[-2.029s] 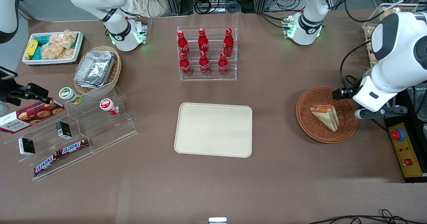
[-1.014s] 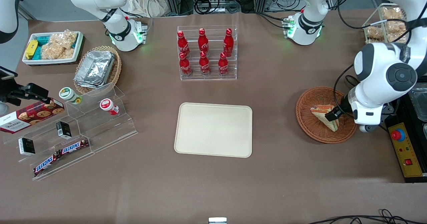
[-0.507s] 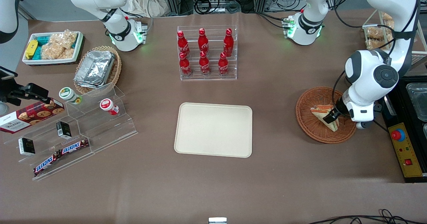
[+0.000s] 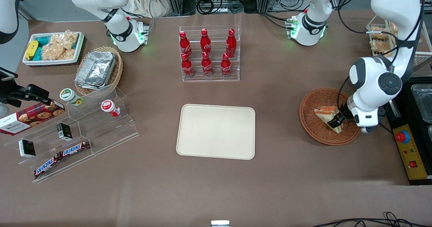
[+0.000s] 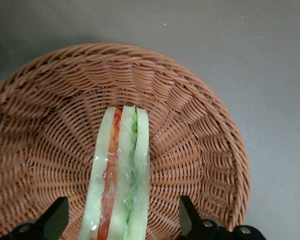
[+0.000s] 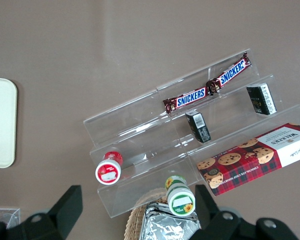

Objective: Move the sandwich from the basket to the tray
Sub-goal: 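Close the left gripper on the sandwich and lift it from the basket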

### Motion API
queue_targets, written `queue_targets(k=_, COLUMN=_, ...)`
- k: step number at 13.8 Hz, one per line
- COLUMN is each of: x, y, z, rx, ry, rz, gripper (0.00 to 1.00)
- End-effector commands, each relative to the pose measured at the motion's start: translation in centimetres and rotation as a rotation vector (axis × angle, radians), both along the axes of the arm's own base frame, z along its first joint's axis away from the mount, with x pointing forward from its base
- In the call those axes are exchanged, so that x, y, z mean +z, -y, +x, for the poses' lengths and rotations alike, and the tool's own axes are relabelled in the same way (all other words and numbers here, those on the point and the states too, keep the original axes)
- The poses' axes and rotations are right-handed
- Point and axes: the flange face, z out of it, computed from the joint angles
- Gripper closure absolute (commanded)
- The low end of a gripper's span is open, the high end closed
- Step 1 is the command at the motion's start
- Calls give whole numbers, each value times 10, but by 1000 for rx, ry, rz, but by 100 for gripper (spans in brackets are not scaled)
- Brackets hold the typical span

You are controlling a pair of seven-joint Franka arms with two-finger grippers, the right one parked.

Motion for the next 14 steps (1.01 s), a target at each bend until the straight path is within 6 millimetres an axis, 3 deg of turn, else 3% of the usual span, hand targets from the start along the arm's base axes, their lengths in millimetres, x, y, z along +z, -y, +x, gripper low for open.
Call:
queue_targets(k=1, x=-18, y=1, z=1, rx=13, ry=5, rz=-11, gripper=1)
queue_targets(k=3, x=-21, y=1, z=2, rx=16, ry=2, rz=-13, gripper=5)
queue_targets(k=4, x=-20, y=2, z=2, rx=12, ry=3, rz=-12, gripper=26)
queue_targets(k=5, x=-18, y=5, z=2, rx=3, ry=2, rz=-11, gripper=75)
queue_targets(k=6, x=-14, y=11, z=2, rx=-6, ry=3, rz=-10, gripper=100)
queue_targets(k=9, x=6, y=11, z=5, rx=-65, ry=-32, rz=4, gripper=100)
queue_targets(k=11, x=32, y=11, z=22, rx=-133, ry=-64, rz=9, gripper=100)
queue_targets(k=14, x=120, y=30, z=54, rx=-323, ry=-144, rz=0, gripper=100)
